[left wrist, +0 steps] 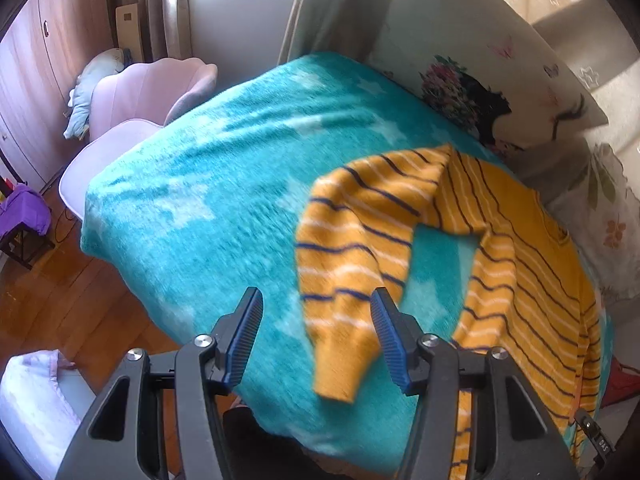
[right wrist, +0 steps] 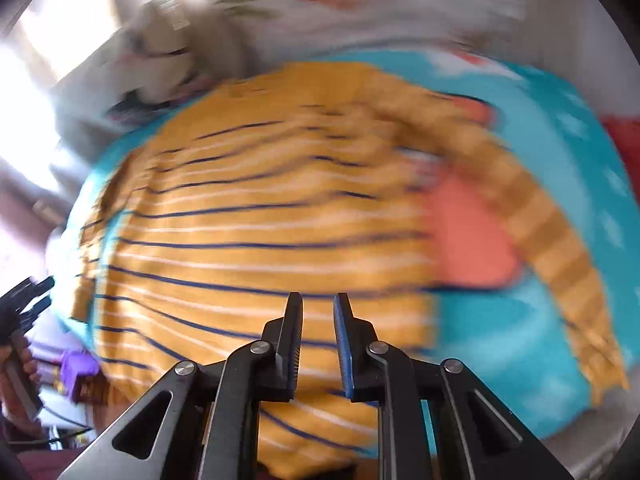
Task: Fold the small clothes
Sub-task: 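Grasp the other sleeve cuff with the right gripper and lift it, then lay the held sleeve across the sweater body and open the right gripper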
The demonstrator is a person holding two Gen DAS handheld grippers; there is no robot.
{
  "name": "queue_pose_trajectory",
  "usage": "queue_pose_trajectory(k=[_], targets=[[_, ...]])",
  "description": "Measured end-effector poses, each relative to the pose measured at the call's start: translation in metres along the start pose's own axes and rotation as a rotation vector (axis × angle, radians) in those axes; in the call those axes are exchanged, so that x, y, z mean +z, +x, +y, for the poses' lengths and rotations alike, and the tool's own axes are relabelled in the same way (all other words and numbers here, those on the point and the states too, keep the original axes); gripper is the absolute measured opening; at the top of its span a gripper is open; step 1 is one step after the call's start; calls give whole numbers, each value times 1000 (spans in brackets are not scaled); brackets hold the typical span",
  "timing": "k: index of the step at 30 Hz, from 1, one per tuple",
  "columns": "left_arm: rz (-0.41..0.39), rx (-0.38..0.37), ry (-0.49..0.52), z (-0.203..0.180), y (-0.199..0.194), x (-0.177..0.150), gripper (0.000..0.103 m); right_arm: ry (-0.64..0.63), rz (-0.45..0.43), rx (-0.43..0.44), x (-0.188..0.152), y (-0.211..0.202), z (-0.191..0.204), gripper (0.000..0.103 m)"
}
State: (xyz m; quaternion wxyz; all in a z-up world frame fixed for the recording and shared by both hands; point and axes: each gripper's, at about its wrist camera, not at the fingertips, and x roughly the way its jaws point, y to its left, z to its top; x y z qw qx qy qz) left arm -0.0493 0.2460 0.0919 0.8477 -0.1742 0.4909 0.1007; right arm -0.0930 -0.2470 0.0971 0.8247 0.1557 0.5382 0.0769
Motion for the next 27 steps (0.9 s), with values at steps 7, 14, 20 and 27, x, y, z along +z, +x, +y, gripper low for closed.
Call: queue_pose_trajectory(k=[7,14,20,27], targets=[[-21,29,-9,65,4,47,58,-238,101,201,26,74,180,41],[-3,41,-20,124,15,85,58,-368,294,180,3,168,302,43],[47,9,8,131,40,103,59,-400,265,199,-6,171,342,7],[52,-68,81,102,51,117,59,-385,130,107,38,132,339,7]])
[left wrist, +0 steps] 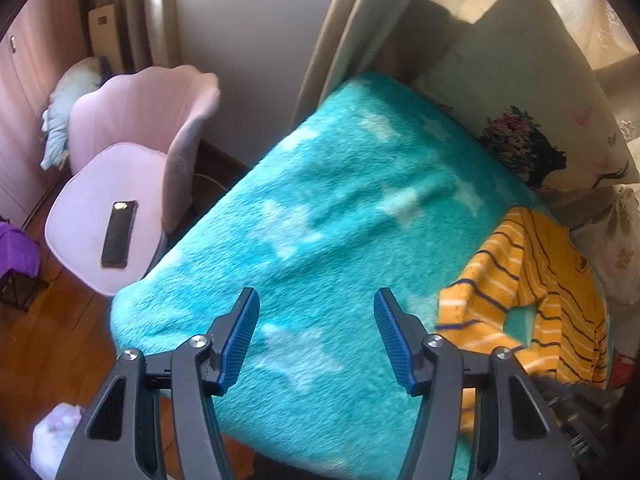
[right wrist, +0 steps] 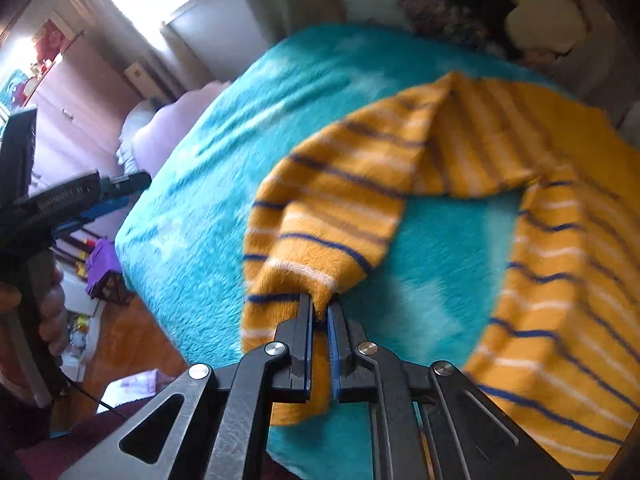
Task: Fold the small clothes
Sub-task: 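Lay the held sleeve across the sweater body and open the right gripper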
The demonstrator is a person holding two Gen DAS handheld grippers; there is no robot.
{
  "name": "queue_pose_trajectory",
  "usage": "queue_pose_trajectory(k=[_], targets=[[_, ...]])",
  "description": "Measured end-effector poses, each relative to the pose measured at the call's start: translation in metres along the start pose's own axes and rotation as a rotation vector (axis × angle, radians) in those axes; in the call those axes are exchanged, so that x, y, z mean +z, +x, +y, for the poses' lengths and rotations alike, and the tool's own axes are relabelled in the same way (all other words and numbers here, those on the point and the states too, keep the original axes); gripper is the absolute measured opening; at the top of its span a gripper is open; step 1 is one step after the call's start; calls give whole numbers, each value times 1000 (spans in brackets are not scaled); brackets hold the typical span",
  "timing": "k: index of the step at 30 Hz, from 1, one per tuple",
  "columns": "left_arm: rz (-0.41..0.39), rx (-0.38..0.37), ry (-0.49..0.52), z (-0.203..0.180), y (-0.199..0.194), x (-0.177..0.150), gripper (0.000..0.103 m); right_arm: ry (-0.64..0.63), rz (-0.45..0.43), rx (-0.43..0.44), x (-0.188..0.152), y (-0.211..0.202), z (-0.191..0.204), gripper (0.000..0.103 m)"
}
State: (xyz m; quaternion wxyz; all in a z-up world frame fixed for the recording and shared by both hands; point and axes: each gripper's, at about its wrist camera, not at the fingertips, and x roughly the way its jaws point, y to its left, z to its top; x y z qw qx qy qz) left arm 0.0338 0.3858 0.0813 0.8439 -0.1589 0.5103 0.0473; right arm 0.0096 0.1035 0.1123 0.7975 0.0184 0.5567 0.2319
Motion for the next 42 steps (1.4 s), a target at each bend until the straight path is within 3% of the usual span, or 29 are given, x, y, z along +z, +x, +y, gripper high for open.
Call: queue_pose_trajectory(k=[4,7,11,13,14,17,19,24,29,30,33,36,38,42], targets=[[-2,-35,35,-16,1,3,59,70,-100,-175,12,-72,-67,7],[6,-55,51,-26,4,1,59,187,-118,-347,9,-108,-146,7],[22,-69,72,-37,7,-3,59,360,-11,-595,-8,-106,-264,8],[30,-69,82,-42,7,-6,59,414,59,-740,-19,-98,-305,15],[29,-67,84,-43,7,-7,59,436,58,-768,-22,-101,-313,15],[25,-46,96,-43,4,-10,59,537,-63,-655,-34,-124,-319,25],[34,-44,94,-42,6,-12,59,529,-89,-616,-33,-123,-308,42],[44,-46,109,-46,9,-16,59,537,-111,-580,-44,-108,-284,42],[80,-57,127,-52,18,-22,59,629,-161,-525,-67,-102,-289,42],[85,-62,130,-52,19,-24,59,681,-187,-497,-76,-108,-293,43],[104,-64,140,-54,23,-28,59,868,-266,-347,-107,-119,-314,57],[123,-67,152,-56,26,-31,59,1040,-319,-186,-132,-114,-338,57],[118,-62,161,-59,24,-32,59,1089,-345,-105,-134,-105,-350,57],[81,-48,164,-70,7,-40,59,1096,-303,-76,-120,-81,-368,57]])
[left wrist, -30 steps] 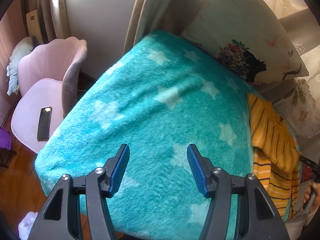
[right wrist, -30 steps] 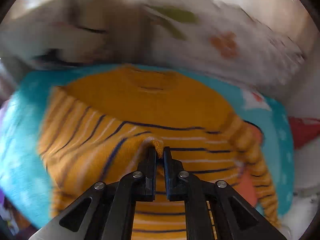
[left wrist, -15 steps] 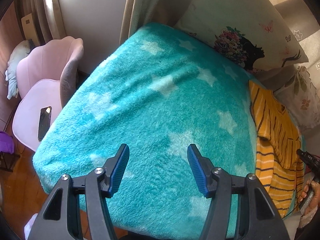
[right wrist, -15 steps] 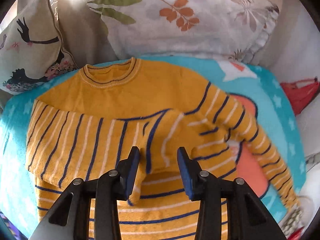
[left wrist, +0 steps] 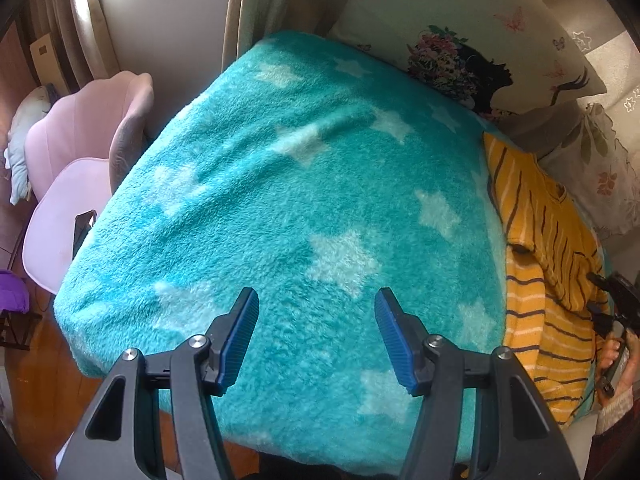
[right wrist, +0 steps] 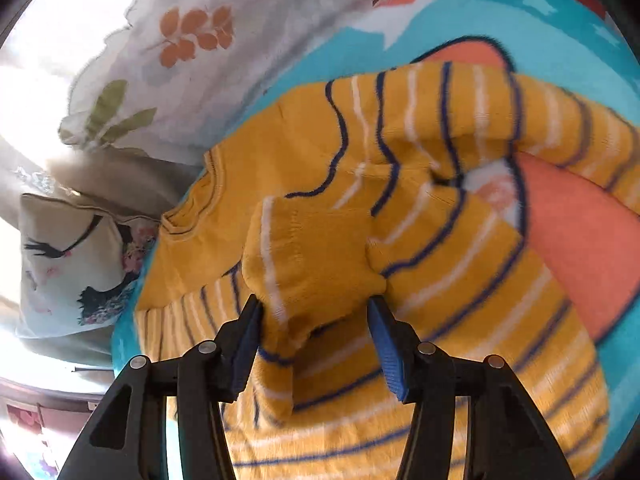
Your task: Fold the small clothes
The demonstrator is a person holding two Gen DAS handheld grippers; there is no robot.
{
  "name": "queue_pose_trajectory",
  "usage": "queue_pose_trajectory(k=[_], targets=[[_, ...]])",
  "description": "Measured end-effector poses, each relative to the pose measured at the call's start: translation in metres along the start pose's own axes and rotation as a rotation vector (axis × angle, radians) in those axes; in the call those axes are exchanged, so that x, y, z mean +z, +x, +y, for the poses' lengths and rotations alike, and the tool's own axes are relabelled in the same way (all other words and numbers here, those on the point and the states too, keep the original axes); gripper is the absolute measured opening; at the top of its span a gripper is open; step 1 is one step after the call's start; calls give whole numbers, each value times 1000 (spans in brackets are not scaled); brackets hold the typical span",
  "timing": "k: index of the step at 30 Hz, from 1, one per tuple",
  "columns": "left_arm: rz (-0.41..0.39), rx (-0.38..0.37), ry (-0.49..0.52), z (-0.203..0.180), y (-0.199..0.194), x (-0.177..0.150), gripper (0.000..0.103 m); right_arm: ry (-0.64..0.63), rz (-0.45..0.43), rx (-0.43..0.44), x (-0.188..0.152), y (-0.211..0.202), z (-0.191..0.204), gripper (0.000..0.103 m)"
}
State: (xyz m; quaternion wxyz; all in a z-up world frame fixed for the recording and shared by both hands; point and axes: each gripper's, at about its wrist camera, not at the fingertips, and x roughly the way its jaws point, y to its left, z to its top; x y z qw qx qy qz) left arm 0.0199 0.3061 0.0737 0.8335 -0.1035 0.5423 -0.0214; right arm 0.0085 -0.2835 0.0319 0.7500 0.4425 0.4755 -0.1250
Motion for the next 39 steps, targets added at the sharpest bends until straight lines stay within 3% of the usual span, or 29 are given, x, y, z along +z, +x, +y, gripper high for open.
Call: queue_pose_trajectory(k=[2,4,8,10,11,12,13,19,24,27,29,32,34,38,39], targets=[[-18,20,-9,-7,-12,-6,59,-1,-6,19,7,5,2,55],[-42,40,-33,-15,-25,-15,59,-53,-3,20,10,1,12,19],[-60,70,-52,-33,-38,-30,59,-311,-103,-56,7,-32,48,19],[-65,83,-53,-47,-41,-35,59,-401,-132,-72,7,-41,56,21],[-67,82,-53,-54,-41,-38,59,-435,-135,-100,11,-43,54,31],[-69,80,-53,-62,-42,-40,59,-442,-134,-137,16,-40,50,51],[-73,78,-50,-71,-44,-43,59,-438,-133,-174,20,-39,42,57],[-86,52,0,-123,-44,-57,63,-309,-158,-103,31,-99,-45,57],[-58,11,48,-167,-28,-68,63,-258,-257,-205,31,-193,-141,57],[-33,-7,89,-197,-21,-73,63,-185,-268,-265,26,-231,-198,58],[-26,-38,112,-215,-20,-76,63,-132,-256,-260,20,-242,-226,58],[-32,-56,161,-242,-23,-82,63,4,-219,-108,6,-247,-264,58],[-36,-61,189,-257,-25,-86,63,31,-211,-81,1,-244,-272,58],[-31,-64,219,-274,-25,-92,63,-125,-186,-296,3,-221,-264,68],[-31,-61,223,-276,-26,-94,63,-134,-167,-312,5,-214,-267,68]])
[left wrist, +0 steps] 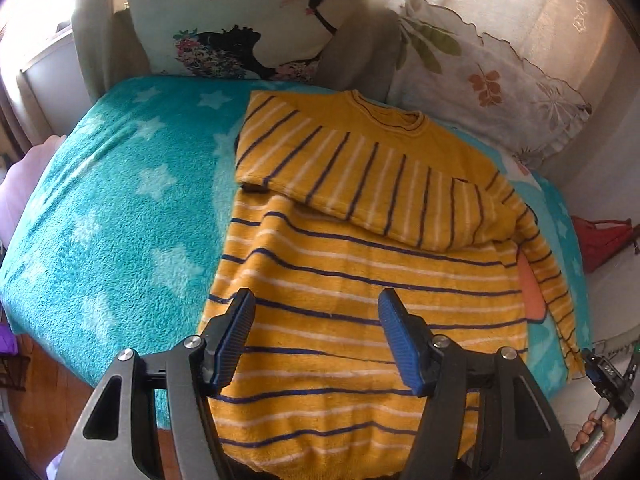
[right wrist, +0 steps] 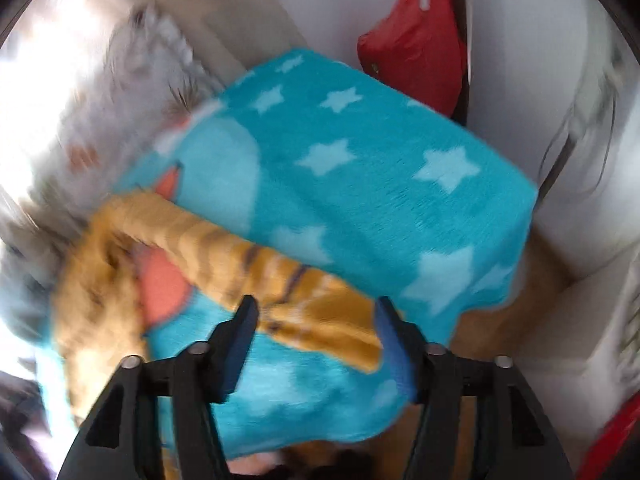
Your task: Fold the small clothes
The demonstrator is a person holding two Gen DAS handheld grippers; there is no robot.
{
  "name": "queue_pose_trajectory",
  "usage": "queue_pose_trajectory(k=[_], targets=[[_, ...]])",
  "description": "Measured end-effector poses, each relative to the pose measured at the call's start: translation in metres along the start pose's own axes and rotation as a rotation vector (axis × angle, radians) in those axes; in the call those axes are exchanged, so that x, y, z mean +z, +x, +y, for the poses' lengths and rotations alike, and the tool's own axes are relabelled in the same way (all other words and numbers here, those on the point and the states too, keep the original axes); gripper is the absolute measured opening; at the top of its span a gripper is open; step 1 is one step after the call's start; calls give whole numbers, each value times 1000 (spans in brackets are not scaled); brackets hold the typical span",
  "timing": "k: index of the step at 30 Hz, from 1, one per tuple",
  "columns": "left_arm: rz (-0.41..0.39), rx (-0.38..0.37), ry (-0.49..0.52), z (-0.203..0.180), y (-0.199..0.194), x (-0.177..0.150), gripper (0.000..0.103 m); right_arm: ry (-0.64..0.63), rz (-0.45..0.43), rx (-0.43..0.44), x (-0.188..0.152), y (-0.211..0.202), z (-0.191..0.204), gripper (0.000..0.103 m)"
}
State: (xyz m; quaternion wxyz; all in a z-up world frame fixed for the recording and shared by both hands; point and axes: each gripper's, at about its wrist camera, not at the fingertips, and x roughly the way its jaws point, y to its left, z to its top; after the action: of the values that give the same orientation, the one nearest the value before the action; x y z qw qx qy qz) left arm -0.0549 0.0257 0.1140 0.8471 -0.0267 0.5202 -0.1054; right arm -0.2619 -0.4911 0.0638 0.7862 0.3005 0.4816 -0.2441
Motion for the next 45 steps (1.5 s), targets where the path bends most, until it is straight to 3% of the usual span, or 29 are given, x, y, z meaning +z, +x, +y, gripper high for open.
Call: queue_pose_trajectory(k=[2,3,4,6,9,13,15,16,17,18,19,20,21,22,26,31,37,38,39,40,43,45], targets=[[-9,-1,-4,-1,-1,-1,63,11,39,30,-1,14,-7,62],[-9,2,-8,-1,-1,-2,63,17,40,42,-1,15,-11,33],[-10,6,-14,0,-2,-2,63,22,45,63,3,16,-12,12],[-19,15,-26,3,-5,-1,63,24,19,99,21,8,-9,5],[-36,26,-47,9,-10,1,63,-11,-108,58,53,-25,0,1],[-52,40,-72,16,-16,2,63,-13,-363,1,91,-101,0,1],[-48,47,-83,19,-15,2,63,7,-411,-44,95,-118,-5,3],[-44,50,-87,20,-14,2,63,19,-403,-13,94,-121,-9,6],[-37,53,-89,21,-11,2,63,35,-337,100,90,-116,-15,6],[-30,55,-89,20,-9,2,63,63,-272,194,83,-107,-19,23],[-24,55,-89,20,-7,2,63,105,-212,274,72,-95,-24,46],[-18,53,-89,18,-5,2,63,151,-152,339,59,-81,-28,54],[-11,49,-87,16,-2,3,63,187,-96,383,48,-67,-30,55],[-4,45,-83,13,1,3,63,243,-20,427,32,-48,-32,55],[7,30,-43,-3,7,4,63,439,97,500,-3,-3,-45,55],[8,12,-8,-18,10,3,63,576,173,527,-25,25,-49,55],[27,6,-30,-14,15,3,63,671,100,444,-22,35,-66,52],[28,4,-36,-13,15,3,63,676,93,404,-18,39,-69,38],[28,5,-39,-13,15,3,63,674,96,377,-16,42,-70,14],[27,6,-40,-12,14,2,63,666,96,359,-12,44,-71,7],[16,9,-44,-9,11,2,63,542,20,290,21,25,-62,6],[10,14,-43,-9,10,3,63,439,-96,325,55,-12,-49,6]])
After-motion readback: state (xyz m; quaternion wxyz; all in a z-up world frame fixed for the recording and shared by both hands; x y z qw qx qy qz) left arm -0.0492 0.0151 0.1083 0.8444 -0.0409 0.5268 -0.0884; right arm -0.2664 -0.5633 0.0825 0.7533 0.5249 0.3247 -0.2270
